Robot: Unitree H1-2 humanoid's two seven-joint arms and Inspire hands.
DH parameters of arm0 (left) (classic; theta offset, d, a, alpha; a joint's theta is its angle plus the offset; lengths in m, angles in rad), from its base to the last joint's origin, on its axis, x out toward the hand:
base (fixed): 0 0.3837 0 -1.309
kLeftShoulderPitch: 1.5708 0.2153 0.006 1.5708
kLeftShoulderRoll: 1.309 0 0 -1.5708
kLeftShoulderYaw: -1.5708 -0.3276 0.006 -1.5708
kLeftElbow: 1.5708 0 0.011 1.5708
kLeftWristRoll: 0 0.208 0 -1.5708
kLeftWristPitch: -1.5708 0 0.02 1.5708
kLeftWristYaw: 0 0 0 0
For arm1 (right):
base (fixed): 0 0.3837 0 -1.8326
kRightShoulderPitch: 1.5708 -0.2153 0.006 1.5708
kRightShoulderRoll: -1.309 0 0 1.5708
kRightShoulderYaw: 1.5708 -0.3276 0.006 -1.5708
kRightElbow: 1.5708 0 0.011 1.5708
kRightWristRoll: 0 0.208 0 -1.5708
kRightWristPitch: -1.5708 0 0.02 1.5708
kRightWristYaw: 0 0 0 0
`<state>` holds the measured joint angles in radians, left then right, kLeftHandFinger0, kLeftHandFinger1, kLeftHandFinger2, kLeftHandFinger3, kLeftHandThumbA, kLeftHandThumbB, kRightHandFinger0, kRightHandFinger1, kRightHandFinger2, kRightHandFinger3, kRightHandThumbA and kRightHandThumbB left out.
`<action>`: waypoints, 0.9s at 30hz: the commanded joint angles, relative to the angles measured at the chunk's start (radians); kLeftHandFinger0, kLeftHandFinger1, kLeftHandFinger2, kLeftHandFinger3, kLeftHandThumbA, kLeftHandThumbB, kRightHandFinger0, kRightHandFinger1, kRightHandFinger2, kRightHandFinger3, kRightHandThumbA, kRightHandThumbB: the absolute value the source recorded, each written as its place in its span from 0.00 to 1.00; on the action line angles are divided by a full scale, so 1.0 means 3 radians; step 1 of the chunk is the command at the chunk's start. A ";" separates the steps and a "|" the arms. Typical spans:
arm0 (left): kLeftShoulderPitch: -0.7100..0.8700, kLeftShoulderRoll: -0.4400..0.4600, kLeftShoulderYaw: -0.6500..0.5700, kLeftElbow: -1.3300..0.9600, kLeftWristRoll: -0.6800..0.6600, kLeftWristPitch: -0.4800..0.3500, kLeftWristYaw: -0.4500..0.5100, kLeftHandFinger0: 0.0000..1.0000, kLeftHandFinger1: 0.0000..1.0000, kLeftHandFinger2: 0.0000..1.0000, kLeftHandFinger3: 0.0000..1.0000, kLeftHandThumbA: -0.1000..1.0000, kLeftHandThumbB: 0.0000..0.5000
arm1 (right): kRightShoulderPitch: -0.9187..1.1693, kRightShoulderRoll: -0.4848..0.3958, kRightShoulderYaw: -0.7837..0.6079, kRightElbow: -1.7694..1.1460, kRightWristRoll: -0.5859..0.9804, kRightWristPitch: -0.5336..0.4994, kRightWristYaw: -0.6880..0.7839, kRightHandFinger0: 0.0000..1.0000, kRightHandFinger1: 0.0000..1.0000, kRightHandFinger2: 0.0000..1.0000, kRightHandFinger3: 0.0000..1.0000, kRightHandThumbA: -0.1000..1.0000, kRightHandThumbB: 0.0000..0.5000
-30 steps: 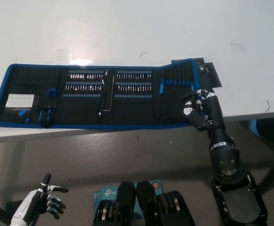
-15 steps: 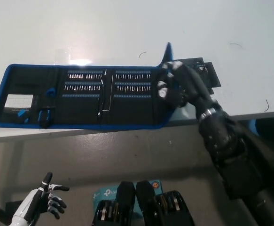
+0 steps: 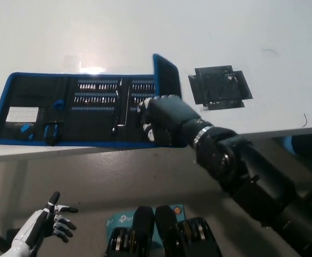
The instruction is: The robot uses its right hand to lift an edge of the toolkit kept in middle of the desk and make one fold in it
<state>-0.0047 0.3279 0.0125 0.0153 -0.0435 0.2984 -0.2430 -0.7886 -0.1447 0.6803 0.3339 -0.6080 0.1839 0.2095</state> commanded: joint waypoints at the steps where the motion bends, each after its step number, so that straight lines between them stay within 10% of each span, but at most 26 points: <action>1: -0.0069 0.0094 -0.0033 -0.0143 0.0036 0.0065 -0.0050 0.39 0.39 0.39 0.61 1.00 1.00 | -0.0054 0.0156 0.0122 0.0176 -0.0221 0.0093 0.0154 0.00 0.01 0.15 0.40 0.00 0.61; 3: -0.0068 0.0104 -0.0050 -0.0150 0.0024 0.0060 -0.0072 0.39 0.39 0.39 0.61 1.00 1.00 | -0.0035 0.0230 0.0148 0.0291 -0.0234 0.0081 0.0136 0.00 0.00 0.10 0.36 0.00 0.60; 5: -0.0066 0.0107 -0.0075 -0.0167 0.0032 0.0082 -0.0071 0.39 0.39 0.39 0.60 1.00 1.00 | -0.0037 0.0341 0.0217 0.0484 -0.0304 0.0064 0.0102 0.28 0.31 0.42 0.44 0.00 0.56; 8: -0.0055 0.0109 -0.0104 -0.0180 0.0047 0.0107 -0.0066 0.40 0.40 0.42 0.59 1.00 1.00 | -0.0071 0.0553 0.0236 0.0799 -0.0322 0.0000 -0.0032 0.00 0.00 0.13 0.36 0.00 0.53; 10: -0.0062 0.0116 -0.0128 -0.0157 0.0038 0.0088 -0.0089 0.40 0.40 0.40 0.60 1.00 0.99 | -0.0142 0.0673 0.0227 0.0945 -0.0336 -0.0019 -0.0049 0.08 0.17 0.28 0.39 0.00 0.52; 14: -0.0095 0.0118 -0.0186 -0.0133 0.0055 0.0081 -0.0101 0.37 0.36 0.34 0.58 1.00 0.99 | -0.0250 0.0839 0.0126 0.1218 -0.0299 -0.0246 -0.0320 0.00 0.03 0.15 0.35 0.00 0.50; 16: -0.0117 0.0113 -0.0208 -0.0103 0.0053 0.0063 -0.0104 0.35 0.35 0.33 0.57 1.00 1.00 | -0.0280 0.0865 0.0089 0.1291 -0.0283 -0.0326 -0.0376 0.00 0.04 0.17 0.45 0.00 0.46; 19: -0.0123 0.0102 -0.0217 -0.0105 0.0029 0.0092 -0.0105 0.34 0.35 0.33 0.58 1.00 1.00 | -0.0321 0.0893 0.0098 0.1389 -0.0310 -0.0345 -0.0362 0.00 0.00 0.06 0.91 0.03 0.40; 20: -0.0124 0.0107 -0.0219 -0.0092 0.0033 0.0074 -0.0101 0.35 0.35 0.33 0.58 1.00 1.00 | -0.0367 0.0847 0.0246 0.1349 -0.0433 -0.0243 -0.0133 0.66 0.76 0.82 1.00 0.28 0.33; 21: -0.0116 0.0107 -0.0221 -0.0133 0.0035 0.0102 -0.0096 0.34 0.34 0.32 0.59 1.00 1.00 | -0.0355 0.0826 0.0270 0.1301 -0.0459 -0.0198 -0.0102 0.99 1.00 1.00 1.00 0.34 0.36; 27: -0.0141 0.0113 -0.0185 -0.0111 0.0001 0.0125 -0.0093 0.35 0.34 0.32 0.59 1.00 1.00 | -0.0311 0.0628 0.0157 0.0793 -0.0429 0.0053 0.0075 1.00 1.00 1.00 1.00 0.38 0.76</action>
<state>-0.0295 0.3451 -0.0544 -0.0033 -0.0400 0.3249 -0.2611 -0.8648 0.0588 0.7427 0.6554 -0.7309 0.1564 0.1429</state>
